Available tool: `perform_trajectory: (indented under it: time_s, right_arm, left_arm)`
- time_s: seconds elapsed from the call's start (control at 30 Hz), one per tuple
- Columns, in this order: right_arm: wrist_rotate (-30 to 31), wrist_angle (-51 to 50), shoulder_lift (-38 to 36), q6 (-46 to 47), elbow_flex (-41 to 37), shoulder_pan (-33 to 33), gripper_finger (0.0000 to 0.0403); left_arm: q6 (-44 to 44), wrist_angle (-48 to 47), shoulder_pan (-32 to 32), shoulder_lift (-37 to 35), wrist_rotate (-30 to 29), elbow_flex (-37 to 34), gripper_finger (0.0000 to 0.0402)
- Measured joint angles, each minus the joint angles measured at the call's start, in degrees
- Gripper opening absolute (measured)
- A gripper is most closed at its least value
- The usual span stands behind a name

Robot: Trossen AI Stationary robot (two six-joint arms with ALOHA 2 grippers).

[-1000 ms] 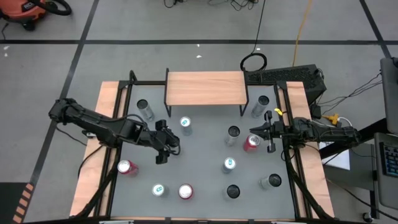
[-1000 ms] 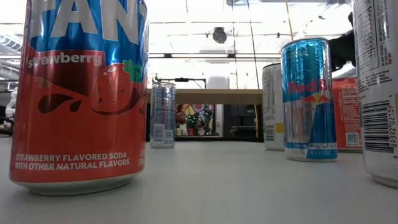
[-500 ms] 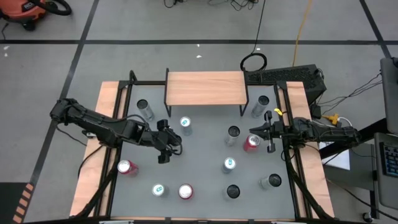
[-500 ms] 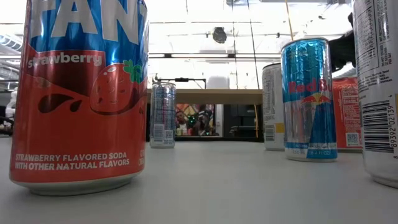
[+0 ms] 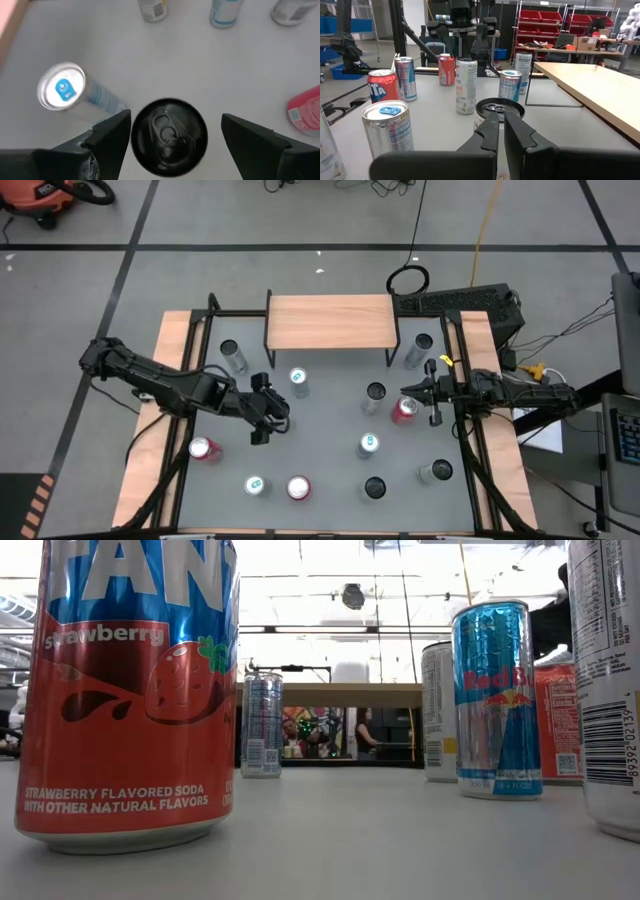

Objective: Place canned beverage on shelf
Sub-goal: Put the left yellow soda can on the shelf

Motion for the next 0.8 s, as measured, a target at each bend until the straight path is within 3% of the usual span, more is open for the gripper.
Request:
perform_trajectory:
  time_s: [0.8]
  right_arm:
    - [-1.53,-0.04,0.0,-0.02,0.0,0.02,0.0]
  left_arm:
    - [-1.83,0.72,2.91,2.95,4.04,-2.47,0.0311]
